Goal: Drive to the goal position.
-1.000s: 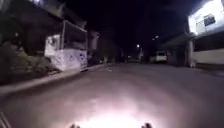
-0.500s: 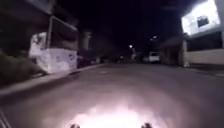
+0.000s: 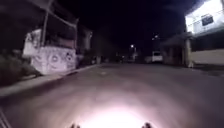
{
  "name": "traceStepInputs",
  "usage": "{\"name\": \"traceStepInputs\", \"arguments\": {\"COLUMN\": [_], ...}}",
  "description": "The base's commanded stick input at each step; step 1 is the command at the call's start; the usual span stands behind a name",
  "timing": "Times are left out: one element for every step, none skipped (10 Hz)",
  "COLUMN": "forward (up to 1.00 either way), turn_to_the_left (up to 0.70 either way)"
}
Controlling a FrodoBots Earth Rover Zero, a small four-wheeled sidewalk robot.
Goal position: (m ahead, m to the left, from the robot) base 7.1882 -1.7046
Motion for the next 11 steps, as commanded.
{"name": "traceStepInputs", "arguments": {"forward": [0.85,0.85,0.85,0.85,0.85,0.85,0.85,0.85,0.85,0.85,0.85], "turn_to_the_left": [0.00,0.00,0.00,0.00,0.00,0.00,0.00,0.00,0.00,0.00,0.00]}}
